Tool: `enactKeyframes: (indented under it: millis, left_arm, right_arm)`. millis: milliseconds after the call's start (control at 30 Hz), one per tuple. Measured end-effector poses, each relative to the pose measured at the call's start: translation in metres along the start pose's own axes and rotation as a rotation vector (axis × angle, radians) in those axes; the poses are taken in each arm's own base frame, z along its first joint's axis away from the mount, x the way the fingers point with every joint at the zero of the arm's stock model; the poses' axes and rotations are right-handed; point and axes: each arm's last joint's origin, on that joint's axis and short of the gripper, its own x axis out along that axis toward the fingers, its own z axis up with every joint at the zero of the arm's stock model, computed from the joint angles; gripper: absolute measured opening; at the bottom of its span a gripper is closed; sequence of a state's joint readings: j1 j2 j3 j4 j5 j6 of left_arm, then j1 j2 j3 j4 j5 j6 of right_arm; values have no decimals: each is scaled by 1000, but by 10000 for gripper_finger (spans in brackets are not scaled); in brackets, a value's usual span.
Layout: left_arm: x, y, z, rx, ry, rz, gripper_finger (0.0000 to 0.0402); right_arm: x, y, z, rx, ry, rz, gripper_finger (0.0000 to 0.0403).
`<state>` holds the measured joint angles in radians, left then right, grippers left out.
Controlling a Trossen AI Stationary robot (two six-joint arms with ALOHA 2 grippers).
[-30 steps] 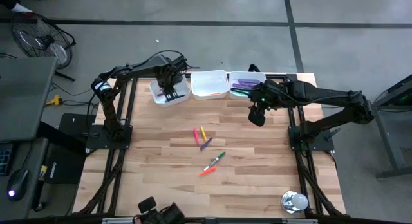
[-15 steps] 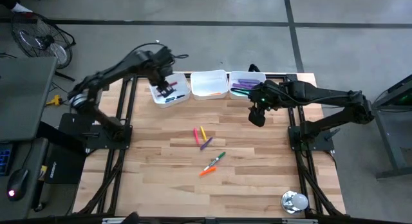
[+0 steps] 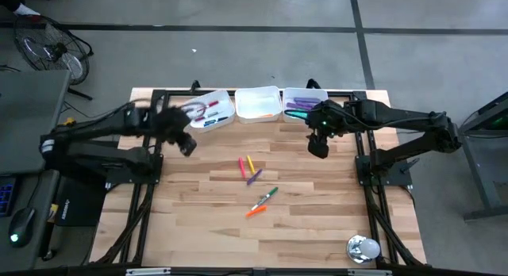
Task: Pick & Place Markers
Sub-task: Put the green marker pen into the left white bin
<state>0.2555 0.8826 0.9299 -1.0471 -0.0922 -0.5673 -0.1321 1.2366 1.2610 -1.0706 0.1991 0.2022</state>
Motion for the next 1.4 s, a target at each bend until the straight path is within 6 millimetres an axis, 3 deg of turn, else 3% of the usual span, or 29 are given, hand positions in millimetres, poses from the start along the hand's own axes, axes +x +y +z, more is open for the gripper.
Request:
enactKeyframes:
  millis: [200, 500, 767, 1067, 1400]
  left_arm:
    - [-5, -22, -39, -9, -28, -48, 129]
    - [13, -48, -94, 43, -119, -142, 129]
    - [21, -50, -127, 29, -146, -215, 129]
    - [13, -56, -138, 71, -185, -298, 129]
    - [11, -57, -142, 94, -183, -315, 129]
  right_arm:
    - [-2, 13, 1, -116, -23, 132, 209]
    - [5, 51, 5, -259, -61, 260, 209]
    - [60, 106, 5, -394, 69, 334, 209]
    - [117, 159, -5, -639, 92, 401, 209]
    - [157, 185, -12, -689, 66, 402, 209]
